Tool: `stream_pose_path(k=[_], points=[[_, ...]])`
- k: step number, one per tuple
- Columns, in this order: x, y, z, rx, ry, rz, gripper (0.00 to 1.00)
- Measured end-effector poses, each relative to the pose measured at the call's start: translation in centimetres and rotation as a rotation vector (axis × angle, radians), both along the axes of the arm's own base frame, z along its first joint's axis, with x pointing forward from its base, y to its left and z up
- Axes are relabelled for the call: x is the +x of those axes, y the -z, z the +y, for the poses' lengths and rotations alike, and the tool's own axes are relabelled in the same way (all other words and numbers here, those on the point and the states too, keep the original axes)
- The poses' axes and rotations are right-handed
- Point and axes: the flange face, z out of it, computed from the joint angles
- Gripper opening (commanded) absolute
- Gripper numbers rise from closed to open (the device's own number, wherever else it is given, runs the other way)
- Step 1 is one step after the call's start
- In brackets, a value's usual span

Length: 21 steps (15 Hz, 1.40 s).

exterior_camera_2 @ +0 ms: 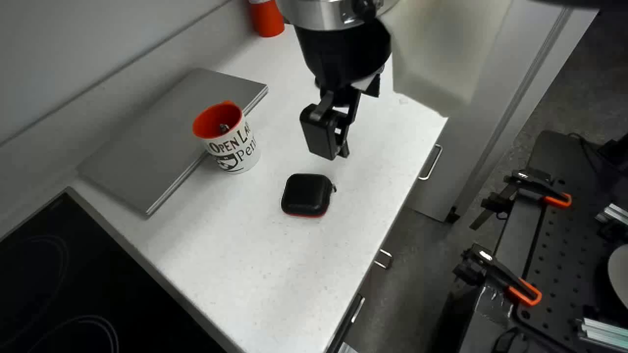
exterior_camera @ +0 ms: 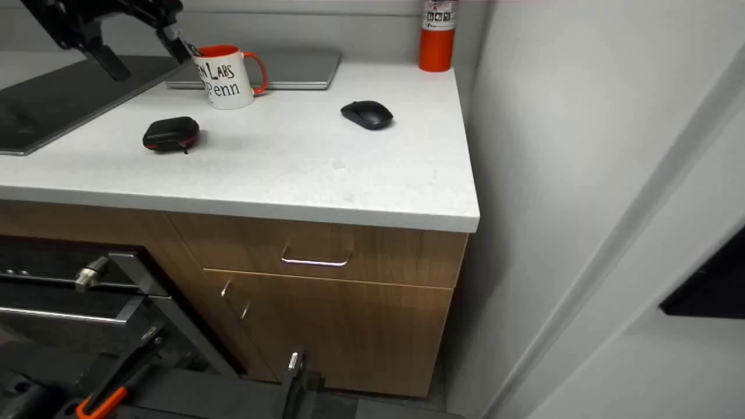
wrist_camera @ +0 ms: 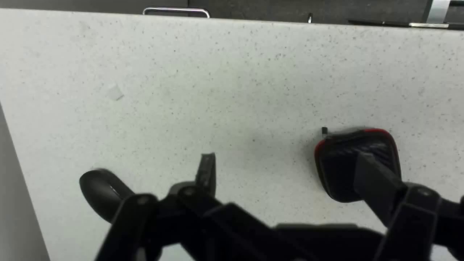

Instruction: Remove the pen from the mug cup and put it on the table

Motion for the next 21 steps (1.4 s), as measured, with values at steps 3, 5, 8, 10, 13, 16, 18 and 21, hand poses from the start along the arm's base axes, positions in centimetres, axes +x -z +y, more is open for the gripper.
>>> stream_pose_path(k=[3, 5, 8, 10, 13, 16, 18, 21], points=[[0.0, 0.0, 0.0, 0.0, 0.0, 0.0, 1.0], [0.0, 0.0, 0.0, 0.0, 0.0, 0.0, 1.0], [0.0, 0.0, -0.1, 0.003, 0.001, 0.002, 1.0], [0.3, 0.0, -0.3, 0.019, 0.012, -0.004, 1.0], [1.4, 0.4, -0.5, 0.075, 0.048, -0.045, 1.0], [2.9, 0.8, -0.4, 0.169, 0.104, -0.084, 1.0], [4.0, 1.1, -0.2, 0.239, 0.155, -0.11, 1.0], [5.5, 0.9, 0.1, 0.317, 0.229, -0.156, 1.0]])
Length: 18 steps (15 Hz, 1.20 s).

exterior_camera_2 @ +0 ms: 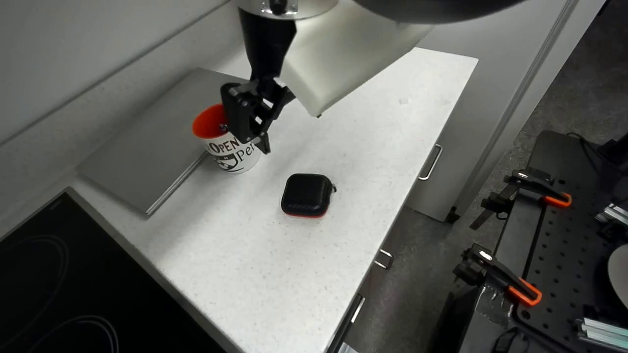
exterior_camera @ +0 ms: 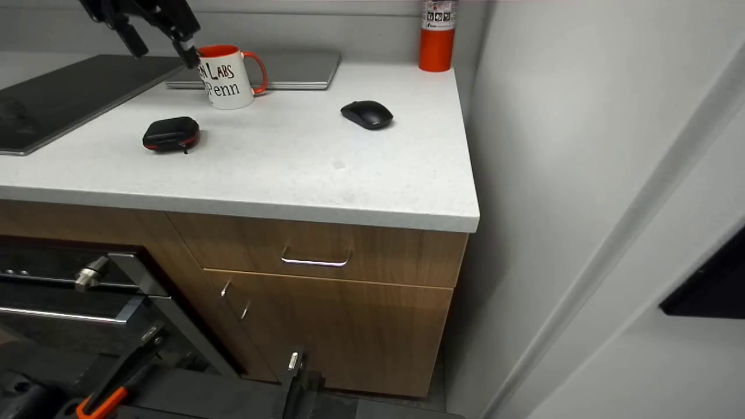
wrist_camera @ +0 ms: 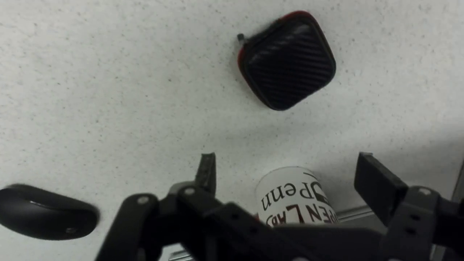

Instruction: Remove the pen from the mug cup and put it on the table

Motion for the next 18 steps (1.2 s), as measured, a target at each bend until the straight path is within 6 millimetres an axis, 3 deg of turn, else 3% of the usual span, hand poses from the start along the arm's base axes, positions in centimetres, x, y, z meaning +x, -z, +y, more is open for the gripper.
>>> stream_pose_path(k=[4, 13, 18], points=[[1.1, -0.6, 0.7, 0.039, 0.062, -0.033, 1.0], [1.5, -0.8, 0.9, 0.045, 0.069, -0.037, 1.0], [3.7, -4.3, 1.4, 0.073, 0.07, -0.104, 1.0]])
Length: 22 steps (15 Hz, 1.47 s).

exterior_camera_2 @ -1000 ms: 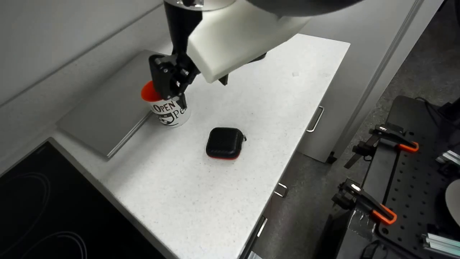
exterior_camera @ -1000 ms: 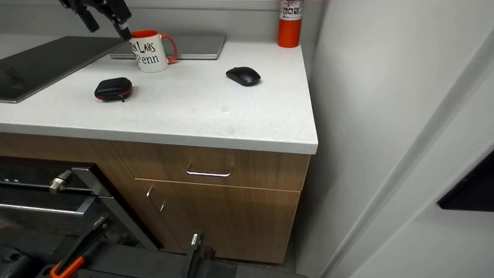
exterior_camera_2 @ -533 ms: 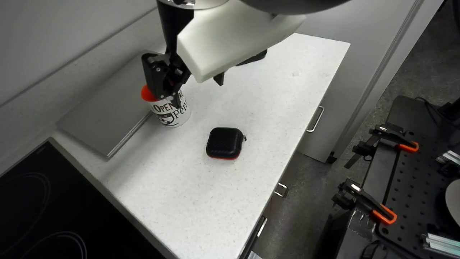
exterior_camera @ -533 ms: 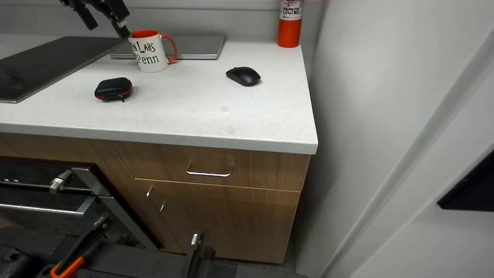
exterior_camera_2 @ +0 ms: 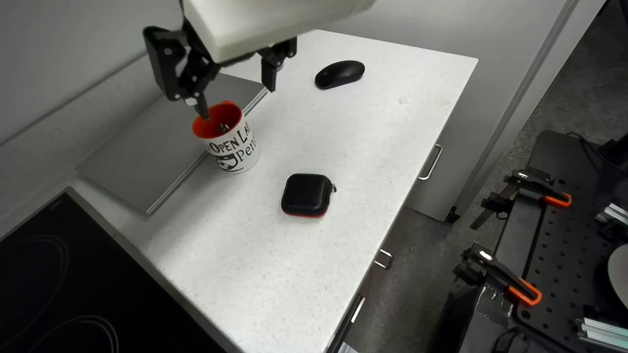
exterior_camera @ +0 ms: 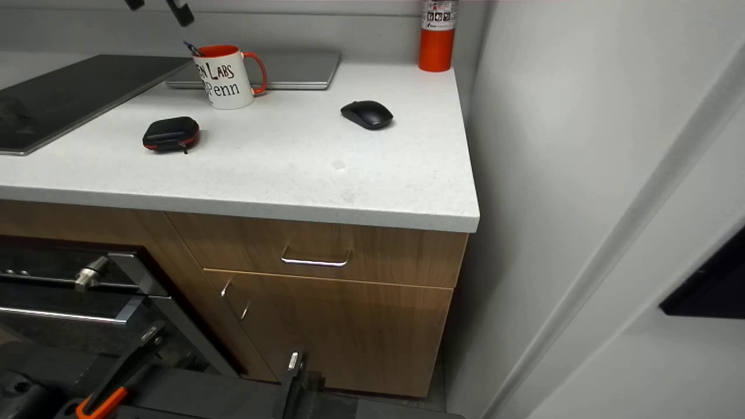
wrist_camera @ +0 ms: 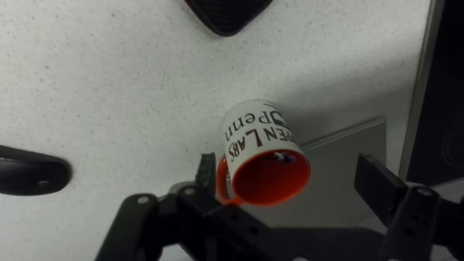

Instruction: Remove the pen from the mug cup and put it on the table

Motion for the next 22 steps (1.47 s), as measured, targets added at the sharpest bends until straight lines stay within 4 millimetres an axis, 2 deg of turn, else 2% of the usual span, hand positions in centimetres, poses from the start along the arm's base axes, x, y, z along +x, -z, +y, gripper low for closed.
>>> stream_pose_path(k=[4, 9, 12, 15, 22], points=[[2.2, -2.8, 1.7, 0.029, 0.009, -0.026, 1.0], [4.3, -3.7, 5.1, 0.054, 0.042, 0.015, 1.0], [4.9, -3.9, 5.9, 0.061, 0.045, 0.024, 1.0], [5.0, -3.5, 5.8, 0.048, 0.044, 0.026, 1.0], [5.4, -0.2, 6.3, -0.057, 0.059, 0.031, 1.0]])
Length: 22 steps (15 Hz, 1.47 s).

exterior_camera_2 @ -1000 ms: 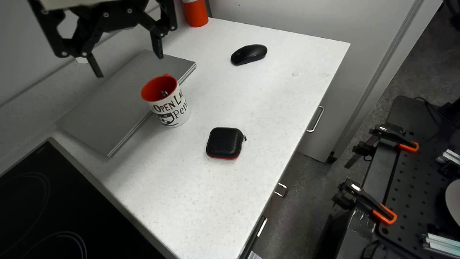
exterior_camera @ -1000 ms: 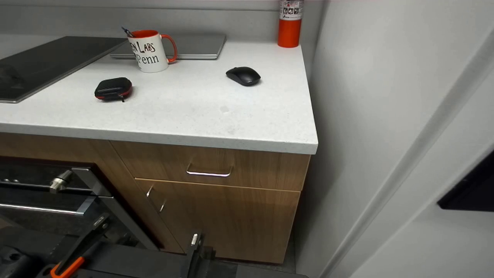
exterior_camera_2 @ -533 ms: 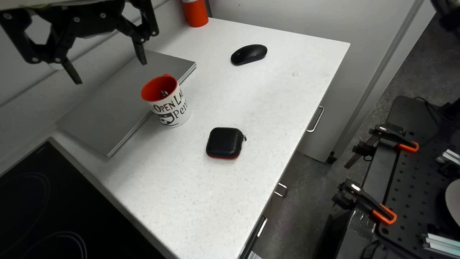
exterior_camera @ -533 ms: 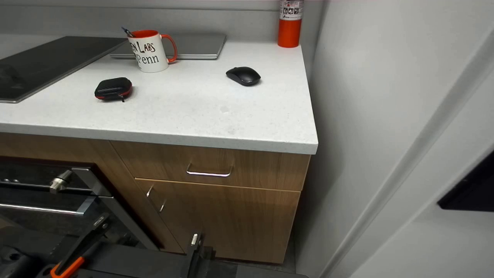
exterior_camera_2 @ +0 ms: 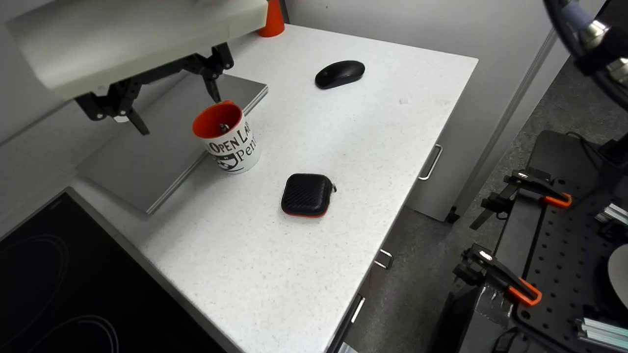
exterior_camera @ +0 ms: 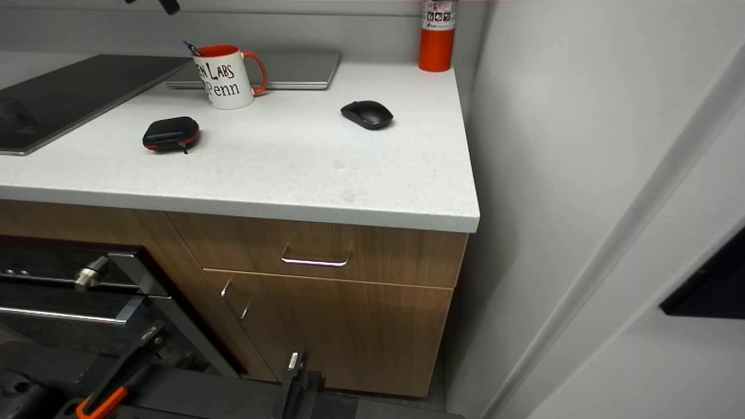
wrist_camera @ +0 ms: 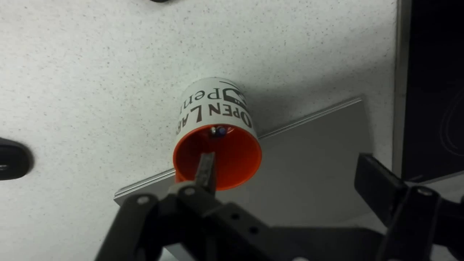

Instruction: Remove the pen from the mug cup and put it on the table

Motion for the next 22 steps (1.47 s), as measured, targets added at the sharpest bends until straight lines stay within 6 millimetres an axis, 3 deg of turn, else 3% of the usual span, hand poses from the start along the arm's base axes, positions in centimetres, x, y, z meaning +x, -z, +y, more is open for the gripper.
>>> stream_pose_path(k=[8, 14, 15, 17, 22], points=[[0.0, 3.5, 0.8, -0.062, 0.028, 0.04, 1.0], [0.8, 5.4, -1.1, -0.074, 0.095, 0.061, 0.99], [1.0, 5.6, -1.4, -0.073, 0.109, 0.065, 0.74], [1.1, 5.8, -1.8, -0.07, 0.132, 0.066, 0.71], [1.2, 4.3, -2.5, -0.052, 0.185, 0.041, 0.32]])
